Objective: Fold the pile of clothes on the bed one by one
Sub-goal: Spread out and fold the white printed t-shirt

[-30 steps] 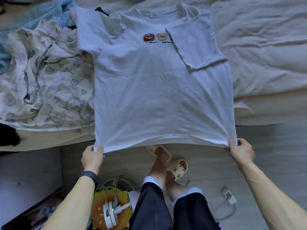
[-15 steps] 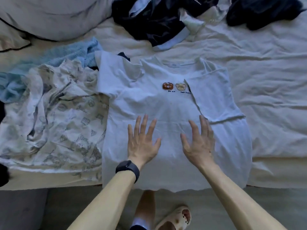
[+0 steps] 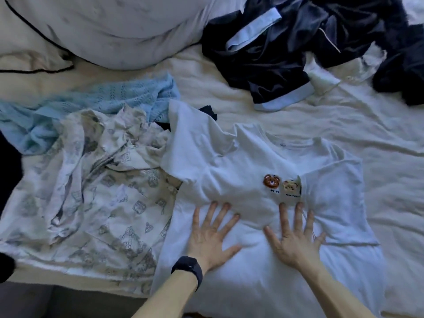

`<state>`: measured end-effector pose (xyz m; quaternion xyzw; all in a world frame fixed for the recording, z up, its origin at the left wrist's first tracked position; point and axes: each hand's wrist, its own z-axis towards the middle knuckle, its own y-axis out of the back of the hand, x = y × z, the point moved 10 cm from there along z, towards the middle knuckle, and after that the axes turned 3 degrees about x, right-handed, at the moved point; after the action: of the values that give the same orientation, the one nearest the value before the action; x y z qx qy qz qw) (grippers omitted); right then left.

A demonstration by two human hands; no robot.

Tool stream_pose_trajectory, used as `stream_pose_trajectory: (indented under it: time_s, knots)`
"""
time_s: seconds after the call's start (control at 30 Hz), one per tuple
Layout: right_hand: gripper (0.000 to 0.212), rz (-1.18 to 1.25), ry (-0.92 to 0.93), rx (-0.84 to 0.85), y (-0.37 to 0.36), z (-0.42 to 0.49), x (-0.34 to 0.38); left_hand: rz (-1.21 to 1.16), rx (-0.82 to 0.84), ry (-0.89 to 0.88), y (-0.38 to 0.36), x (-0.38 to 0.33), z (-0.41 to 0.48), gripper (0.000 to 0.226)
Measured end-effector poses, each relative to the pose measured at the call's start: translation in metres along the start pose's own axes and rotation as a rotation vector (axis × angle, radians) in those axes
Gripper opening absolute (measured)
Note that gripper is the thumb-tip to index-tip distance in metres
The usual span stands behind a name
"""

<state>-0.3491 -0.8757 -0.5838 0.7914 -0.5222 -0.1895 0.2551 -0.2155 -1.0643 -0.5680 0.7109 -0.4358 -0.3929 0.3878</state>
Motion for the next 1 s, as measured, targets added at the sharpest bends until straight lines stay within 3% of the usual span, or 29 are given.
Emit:
stream_pose_trajectory:
  time_s: [0.1, 0.17, 0.23, 0.3, 0.37, 0.43, 0.5, 0.6, 0.7, 0.8, 0.9, 1.0]
  knots:
    - [0.084, -0.155, -0.039, 0.063, 0.023, -0.012, 0.013, -0.219, -0.018, 0.053, 0.032, 0.013, 0.006, 0.059]
    - [0.067, -0.248, -0.001, -0.09, 0.062, -0.025, 0.037, -0.445, -0.231, 0.197, 0.075, 0.042, 0.006, 0.046]
    - [0.045, -0.239, 0.094, -0.265, 0.108, -0.035, 0.07, -0.529, -0.528, 0.452, 0.117, 0.087, -0.006, 0.038]
    - [0.042, -0.142, 0.222, -0.24, 0.138, -0.033, 0.112, -0.583, -0.694, 0.755, 0.141, 0.129, -0.024, 0.044]
    - [0.045, 0.014, 0.348, -0.163, 0.162, -0.021, 0.158, -0.813, -0.649, 1.009, 0.144, 0.157, -0.03, 0.053]
    - [0.05, 0.162, 0.467, -0.162, 0.191, -0.006, 0.203, -1.232, -0.509, 1.182, 0.12, 0.174, -0.018, 0.057]
    - [0.059, 0.249, 0.52, -0.165, 0.214, 0.016, 0.242, -1.743, -0.424, 1.244, 0.093, 0.176, -0.001, 0.065]
    - [0.072, 0.48, 0.51, -0.059, 0.235, 0.044, 0.286, -2.064, -0.279, 1.216, 0.063, 0.178, 0.018, 0.07]
    - [0.073, 0.555, 0.459, 0.017, 0.242, 0.068, 0.312, -2.148, -0.202, 1.165, 0.074, 0.178, 0.025, 0.038]
    - [0.026, 0.453, 0.438, 0.014, 0.245, 0.075, 0.325, -2.125, -0.306, 1.022, 0.095, 0.196, 0.034, 0.023]
    - [0.007, 0.439, 0.461, -0.02, 0.255, 0.073, 0.336, -1.738, -0.438, 0.927, 0.13, 0.227, 0.028, 0.031]
    - [0.012, 0.652, 0.488, -0.087, 0.276, 0.068, 0.345, -1.351, -0.504, 0.943, 0.16, 0.247, 0.014, 0.023]
